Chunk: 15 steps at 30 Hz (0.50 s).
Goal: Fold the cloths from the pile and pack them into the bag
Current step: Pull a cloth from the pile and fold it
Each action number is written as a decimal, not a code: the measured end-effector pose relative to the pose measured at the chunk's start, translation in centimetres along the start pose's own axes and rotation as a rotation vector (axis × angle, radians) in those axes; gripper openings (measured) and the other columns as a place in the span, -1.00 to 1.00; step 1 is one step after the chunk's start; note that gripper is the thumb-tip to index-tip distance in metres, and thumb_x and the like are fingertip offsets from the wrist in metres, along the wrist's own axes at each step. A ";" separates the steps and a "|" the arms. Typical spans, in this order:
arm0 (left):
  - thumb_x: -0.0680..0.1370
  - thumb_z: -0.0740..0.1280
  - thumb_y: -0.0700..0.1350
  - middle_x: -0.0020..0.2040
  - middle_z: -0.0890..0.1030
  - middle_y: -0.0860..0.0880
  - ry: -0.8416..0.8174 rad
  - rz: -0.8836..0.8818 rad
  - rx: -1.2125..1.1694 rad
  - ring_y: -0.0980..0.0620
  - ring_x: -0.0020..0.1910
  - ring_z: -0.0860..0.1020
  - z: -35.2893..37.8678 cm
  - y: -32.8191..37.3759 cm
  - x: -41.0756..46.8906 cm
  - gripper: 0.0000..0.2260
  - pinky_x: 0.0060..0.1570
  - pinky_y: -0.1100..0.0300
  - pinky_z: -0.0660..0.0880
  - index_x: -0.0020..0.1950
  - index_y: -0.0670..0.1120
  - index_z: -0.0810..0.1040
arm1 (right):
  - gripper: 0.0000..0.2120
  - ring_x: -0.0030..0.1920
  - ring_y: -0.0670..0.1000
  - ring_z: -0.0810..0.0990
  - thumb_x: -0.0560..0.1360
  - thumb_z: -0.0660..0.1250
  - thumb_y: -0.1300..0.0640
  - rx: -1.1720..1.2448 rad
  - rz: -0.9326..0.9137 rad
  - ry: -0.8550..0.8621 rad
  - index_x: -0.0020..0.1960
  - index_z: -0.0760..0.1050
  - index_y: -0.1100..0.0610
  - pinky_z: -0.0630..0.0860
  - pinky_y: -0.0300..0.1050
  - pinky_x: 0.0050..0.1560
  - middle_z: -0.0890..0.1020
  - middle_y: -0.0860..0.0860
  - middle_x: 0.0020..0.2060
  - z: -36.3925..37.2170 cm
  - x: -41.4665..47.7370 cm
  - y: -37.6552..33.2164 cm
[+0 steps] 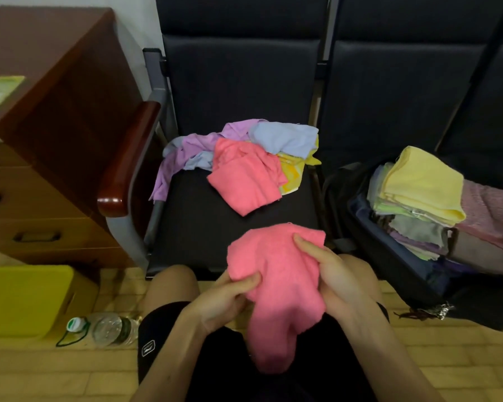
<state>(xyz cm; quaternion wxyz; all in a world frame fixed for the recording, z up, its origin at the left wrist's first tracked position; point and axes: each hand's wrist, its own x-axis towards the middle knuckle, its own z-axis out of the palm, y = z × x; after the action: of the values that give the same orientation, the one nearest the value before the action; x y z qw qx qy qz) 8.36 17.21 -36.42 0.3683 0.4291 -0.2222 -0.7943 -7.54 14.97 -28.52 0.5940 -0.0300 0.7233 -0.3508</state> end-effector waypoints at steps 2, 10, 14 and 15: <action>0.24 0.66 0.05 0.14 0.68 -0.15 0.064 0.047 0.099 -0.09 0.09 0.65 0.1 0.8 0.1 -0.30 0.11 -0.02 0.57 0.31 -0.11 0.54 | -0.66 -0.04 -0.05 0.71 0.65 0.16 0.01 0.066 0.007 -0.007 0.16 0.66 0.13 0.62 -0.12 0.03 0.74 0.05 -0.03 -1.5 2.0 0.3; 0.53 0.45 -0.06 -0.15 0.71 -0.12 0.417 0.295 0.410 -0.03 -0.07 0.67 1.3 4.7 1.3 -0.82 -0.06 0.08 0.59 -0.12 -0.17 0.69 | -0.65 -0.16 0.14 0.71 0.43 0.47 0.13 -0.096 -0.310 -0.426 0.12 0.59 0.33 0.65 -0.03 -0.20 0.70 0.28 -0.07 -4.2 3.0 3.7; 0.53 0.45 0.01 -0.08 0.72 -0.12 0.431 0.249 0.373 -0.02 -0.06 0.67 1.6 6.4 1.0 -0.74 -0.21 0.17 0.57 0.00 -0.18 0.68 | -0.92 -0.24 -0.15 0.69 0.47 0.46 0.14 -0.165 -0.567 -0.306 -0.09 0.57 0.08 0.62 -0.26 -0.21 0.73 0.01 -0.23 -4.0 1.9 0.0; 0.51 0.46 0.03 -0.06 0.72 -0.12 0.426 0.216 0.325 -0.01 -0.07 0.67 1.8 6.8 0.9 -0.72 -0.24 0.18 0.56 0.04 -0.18 0.67 | -0.85 -0.15 -0.09 0.70 0.44 0.49 0.09 -0.208 -0.613 -0.303 -0.04 0.57 0.08 0.65 -0.15 -0.08 0.73 0.04 -0.15 -3.8 1.9 -0.5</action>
<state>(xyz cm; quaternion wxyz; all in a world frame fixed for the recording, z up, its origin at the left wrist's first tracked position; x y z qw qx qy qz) 9.15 12.30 -31.38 0.4154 0.6136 -0.3085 -0.5964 -11.61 15.49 -29.68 0.5555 -0.3577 0.6160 -0.4289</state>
